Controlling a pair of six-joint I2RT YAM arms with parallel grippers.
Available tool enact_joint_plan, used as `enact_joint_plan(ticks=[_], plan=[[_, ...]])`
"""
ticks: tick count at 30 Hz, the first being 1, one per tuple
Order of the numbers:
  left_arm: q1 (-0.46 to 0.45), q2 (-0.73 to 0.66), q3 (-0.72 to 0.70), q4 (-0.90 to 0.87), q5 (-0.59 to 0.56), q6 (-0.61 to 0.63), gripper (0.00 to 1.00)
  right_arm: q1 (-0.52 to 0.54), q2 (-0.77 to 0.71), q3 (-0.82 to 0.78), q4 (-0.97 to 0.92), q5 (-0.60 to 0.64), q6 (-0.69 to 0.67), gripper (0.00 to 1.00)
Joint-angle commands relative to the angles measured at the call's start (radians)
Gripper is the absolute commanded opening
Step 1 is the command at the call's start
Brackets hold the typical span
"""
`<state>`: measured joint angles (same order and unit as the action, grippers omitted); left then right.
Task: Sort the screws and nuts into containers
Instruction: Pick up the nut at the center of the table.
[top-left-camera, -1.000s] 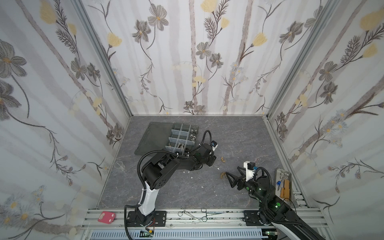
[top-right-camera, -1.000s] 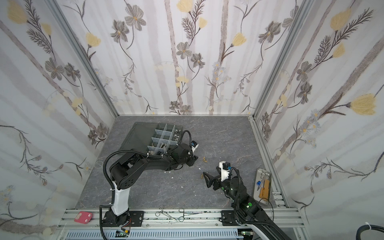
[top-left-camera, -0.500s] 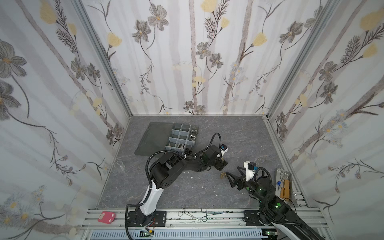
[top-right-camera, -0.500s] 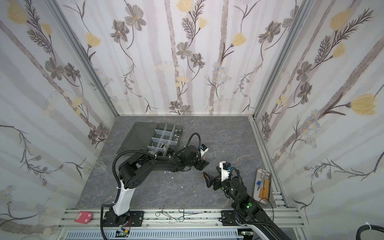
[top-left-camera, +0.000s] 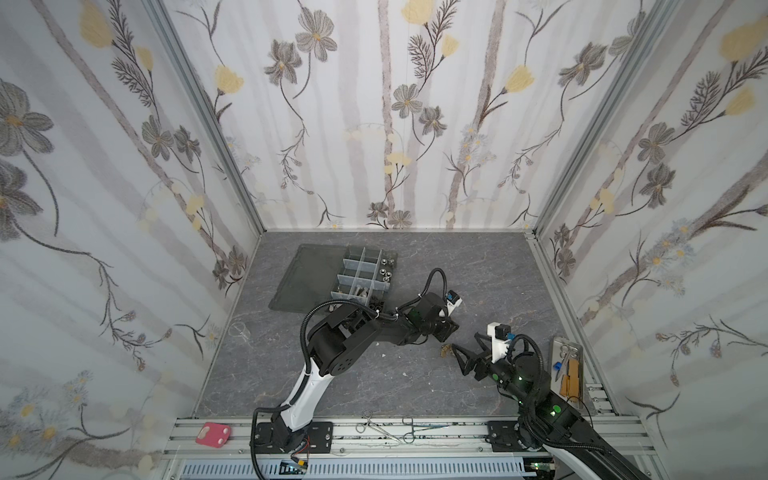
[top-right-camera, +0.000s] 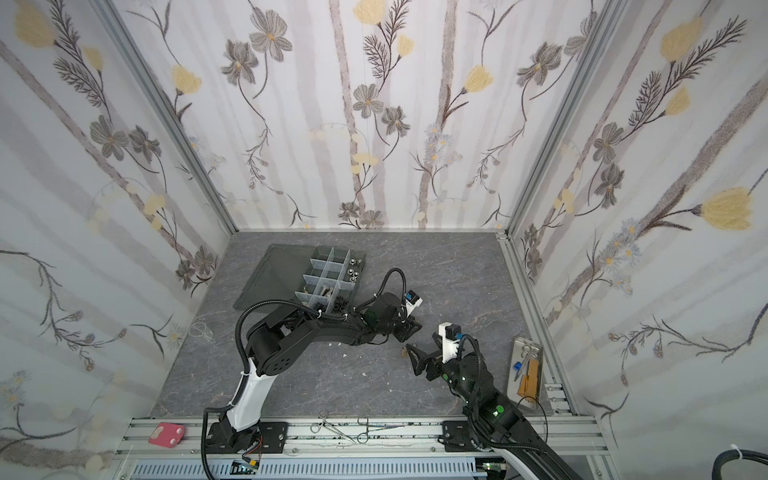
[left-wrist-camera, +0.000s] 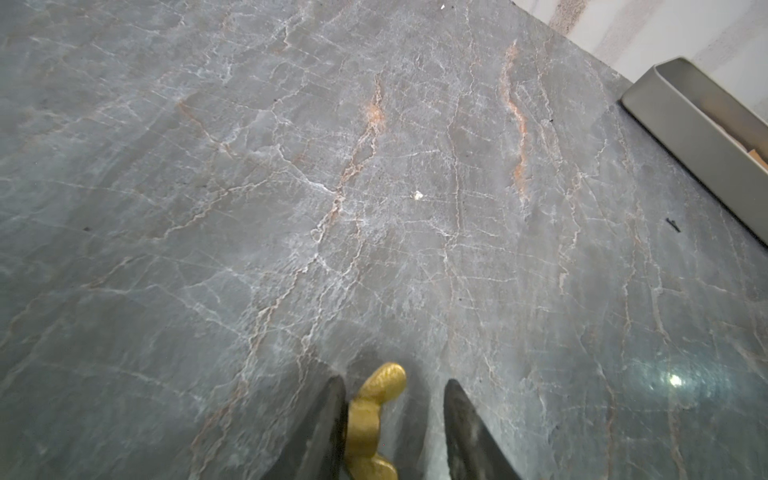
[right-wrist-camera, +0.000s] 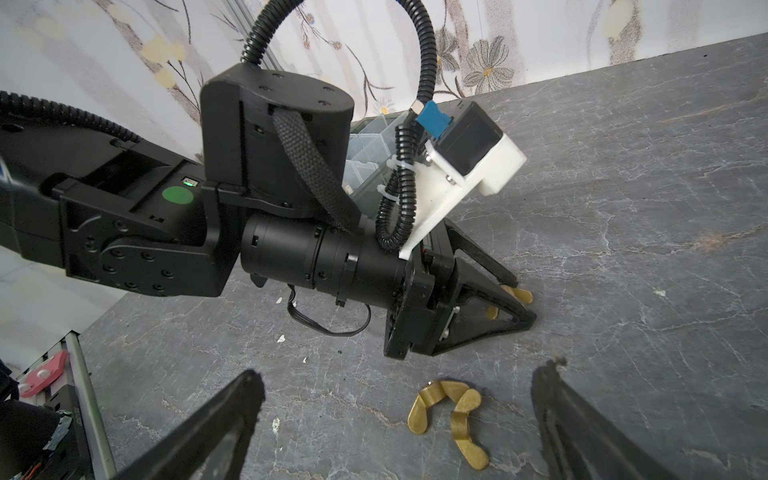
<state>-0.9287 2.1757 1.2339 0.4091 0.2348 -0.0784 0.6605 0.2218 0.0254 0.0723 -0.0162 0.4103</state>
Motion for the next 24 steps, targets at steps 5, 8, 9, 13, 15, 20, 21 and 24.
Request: enact_joint_plan(ticks=[5,8,9,13,15,20,21,24], plan=[[0.0,0.013,0.003,-0.039,-0.058,0.025,0.36,0.001,0.002,-0.003,0.027,0.016,0.004,1.0],[0.002,0.005,-0.015,-0.039,-0.069,0.047,0.27,0.0,0.002,-0.003,0.028,0.017,0.004,1.0],[0.002,0.003,-0.02,-0.04,-0.074,0.052,0.22,-0.001,0.002,-0.003,0.027,0.016,0.004,1.0],[0.007,-0.007,-0.034,-0.043,-0.101,0.073,0.21,0.001,0.002,-0.003,0.026,0.018,0.004,1.0],[0.009,-0.015,-0.042,-0.039,-0.107,0.081,0.19,0.0,0.002,-0.003,0.027,0.018,0.004,1.0],[0.018,-0.033,-0.061,-0.018,-0.118,0.089,0.16,0.0,0.001,-0.002,0.025,0.017,0.004,1.0],[0.018,-0.035,-0.06,-0.021,-0.123,0.089,0.16,0.001,0.001,-0.003,0.024,0.016,0.004,1.0],[0.021,-0.043,-0.06,-0.019,-0.132,0.093,0.15,0.001,0.001,-0.002,0.024,0.019,0.004,1.0]])
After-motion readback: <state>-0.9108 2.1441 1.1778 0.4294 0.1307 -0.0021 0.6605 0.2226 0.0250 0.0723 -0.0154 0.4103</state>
